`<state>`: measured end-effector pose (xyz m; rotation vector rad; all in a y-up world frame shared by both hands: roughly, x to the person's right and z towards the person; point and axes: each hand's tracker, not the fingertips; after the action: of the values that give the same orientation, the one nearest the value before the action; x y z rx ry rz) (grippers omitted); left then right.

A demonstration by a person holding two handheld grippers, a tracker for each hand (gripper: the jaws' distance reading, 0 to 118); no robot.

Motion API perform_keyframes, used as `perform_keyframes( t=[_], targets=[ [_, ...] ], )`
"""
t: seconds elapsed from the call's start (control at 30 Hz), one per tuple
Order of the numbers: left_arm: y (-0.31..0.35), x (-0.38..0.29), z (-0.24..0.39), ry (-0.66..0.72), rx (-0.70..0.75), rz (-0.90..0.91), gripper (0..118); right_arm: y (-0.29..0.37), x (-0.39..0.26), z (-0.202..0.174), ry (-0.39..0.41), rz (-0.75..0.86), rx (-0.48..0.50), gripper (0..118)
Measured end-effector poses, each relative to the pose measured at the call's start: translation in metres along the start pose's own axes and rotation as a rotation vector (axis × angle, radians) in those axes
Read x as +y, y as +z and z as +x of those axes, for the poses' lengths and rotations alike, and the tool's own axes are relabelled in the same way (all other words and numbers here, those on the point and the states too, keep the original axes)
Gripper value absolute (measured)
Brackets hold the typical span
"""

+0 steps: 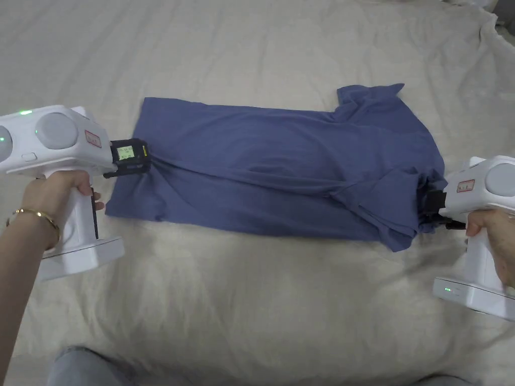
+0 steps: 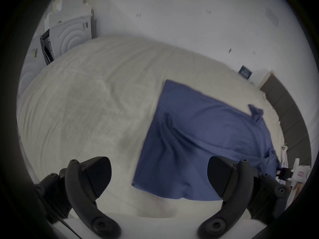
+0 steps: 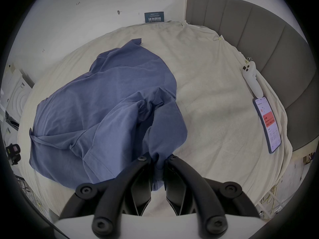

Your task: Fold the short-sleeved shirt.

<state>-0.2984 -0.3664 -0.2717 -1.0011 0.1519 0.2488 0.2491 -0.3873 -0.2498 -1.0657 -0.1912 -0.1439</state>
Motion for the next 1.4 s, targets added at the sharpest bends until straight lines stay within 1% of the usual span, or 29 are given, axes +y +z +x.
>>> perform_keyframes(
  t=[0.03,0.13,0.17,0.23,0.27,0.3,0.33,0.37,0.4,0.43,0.47,0.5,0.57,0.63,0.8,0.9,1.03,1.13,1.23,1.4],
  targets=[
    [-0.009,0.002,-0.001,-0.015,0.038,-0.050,115,0.000,0.000,0.001,-0.002,-0.002,-0.001,11],
    [-0.033,-0.004,0.001,-0.120,0.127,-0.150,112,-0.004,-0.003,0.003,-0.010,-0.012,-0.001,11],
    [-0.038,-0.007,0.002,-0.159,0.150,-0.174,109,-0.005,-0.003,0.004,-0.008,-0.016,-0.003,11],
    [-0.048,-0.013,0.003,-0.171,0.233,-0.185,92,-0.008,-0.005,0.004,-0.005,-0.024,-0.007,11],
    [-0.048,-0.016,0.003,-0.147,0.234,-0.204,81,-0.009,-0.005,0.004,-0.006,-0.028,-0.008,11],
    [-0.049,-0.017,0.001,-0.103,0.189,-0.222,68,-0.010,-0.006,0.004,-0.006,-0.030,-0.009,11],
    [-0.045,-0.016,-0.001,-0.045,0.119,-0.207,57,-0.010,-0.006,0.003,-0.005,-0.031,-0.011,11],
    [-0.043,-0.015,0.001,-0.028,0.124,-0.209,48,-0.011,-0.006,0.003,-0.003,-0.032,-0.012,11],
    [-0.040,-0.013,0.004,-0.066,0.133,-0.212,22,-0.012,-0.006,0.002,0.001,-0.034,-0.014,11],
    [-0.037,-0.013,0.008,-0.126,0.099,-0.215,3,-0.013,-0.006,0.002,0.005,-0.037,-0.017,11],
    [-0.037,-0.014,0.012,-0.157,0.075,-0.223,0,-0.015,-0.005,0.002,0.005,-0.037,-0.019,11],
    [-0.036,-0.016,0.017,-0.201,0.129,-0.224,0,-0.015,-0.005,0.001,0.005,-0.038,-0.020,11],
    [-0.040,-0.014,0.020,-0.276,0.134,-0.230,0,-0.014,-0.004,0.001,0.006,-0.040,-0.020,11],
    [-0.029,-0.010,0.018,-0.254,0.125,-0.221,0,-0.009,-0.002,0.003,0.007,-0.041,-0.015,11],
    [0.003,0.008,-0.003,-0.137,0.039,-0.157,0,0.017,0.005,0.013,0.023,-0.035,0.010,10],
    [0.025,0.014,-0.013,-0.147,0.014,-0.149,0,0.038,0.007,0.021,0.028,-0.028,0.031,10],
    [0.056,0.007,-0.024,-0.155,-0.005,-0.121,0,0.065,0.002,0.032,0.025,-0.017,0.063,10],
    [0.077,-0.014,-0.033,-0.185,-0.016,-0.114,0,0.083,-0.015,0.037,0.057,-0.042,0.089,10],
    [0.092,-0.046,-0.046,-0.200,-0.009,-0.104,0,0.099,-0.044,0.041,0.118,-0.053,0.115,10],
    [0.084,-0.106,-0.067,-0.175,0.011,-0.158,0,0.094,-0.095,0.044,0.112,-0.085,0.107,10]
  ],
)
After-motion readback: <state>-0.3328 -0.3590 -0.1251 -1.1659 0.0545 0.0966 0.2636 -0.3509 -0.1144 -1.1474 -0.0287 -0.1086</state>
